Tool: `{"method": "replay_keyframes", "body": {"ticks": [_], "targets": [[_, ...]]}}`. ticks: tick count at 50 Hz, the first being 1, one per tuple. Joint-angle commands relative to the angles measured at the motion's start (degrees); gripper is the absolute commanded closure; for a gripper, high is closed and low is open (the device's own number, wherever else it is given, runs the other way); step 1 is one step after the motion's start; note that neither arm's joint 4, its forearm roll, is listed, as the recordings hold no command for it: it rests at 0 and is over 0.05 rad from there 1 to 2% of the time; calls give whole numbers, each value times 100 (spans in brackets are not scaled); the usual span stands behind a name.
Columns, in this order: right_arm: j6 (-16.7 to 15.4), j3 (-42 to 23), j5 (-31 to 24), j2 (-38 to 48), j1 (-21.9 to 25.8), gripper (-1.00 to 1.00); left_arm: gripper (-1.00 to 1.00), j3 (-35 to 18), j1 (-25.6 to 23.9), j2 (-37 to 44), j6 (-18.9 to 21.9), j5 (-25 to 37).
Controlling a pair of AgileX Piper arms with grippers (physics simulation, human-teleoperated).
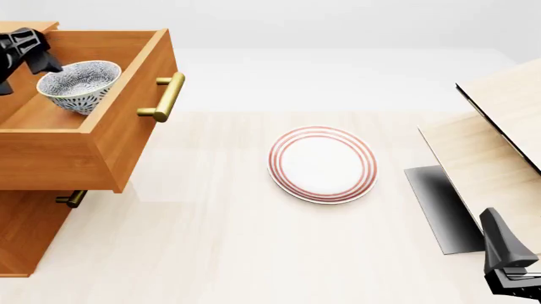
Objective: Open the top drawer of the cabinet and put the bowl in it.
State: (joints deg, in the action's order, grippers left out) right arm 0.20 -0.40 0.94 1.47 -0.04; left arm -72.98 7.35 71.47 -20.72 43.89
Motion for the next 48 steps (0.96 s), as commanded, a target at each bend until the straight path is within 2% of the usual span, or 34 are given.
{"method": "replay_keyframes", "body": {"ticks": [1,19,27,48], "targets": [[-4,8,-22,-32,1,-100,-100,39,-41,-322,104,211],[-4,8,-22,-32,1,-100,-100,-171,-191,-820,277,706],[-4,8,-22,-32,1,-100,-100,-11,-236,-1063,341,775],[-4,8,-22,-32,1,-100,-100,-232,-534,-1873,718,1407]]}}
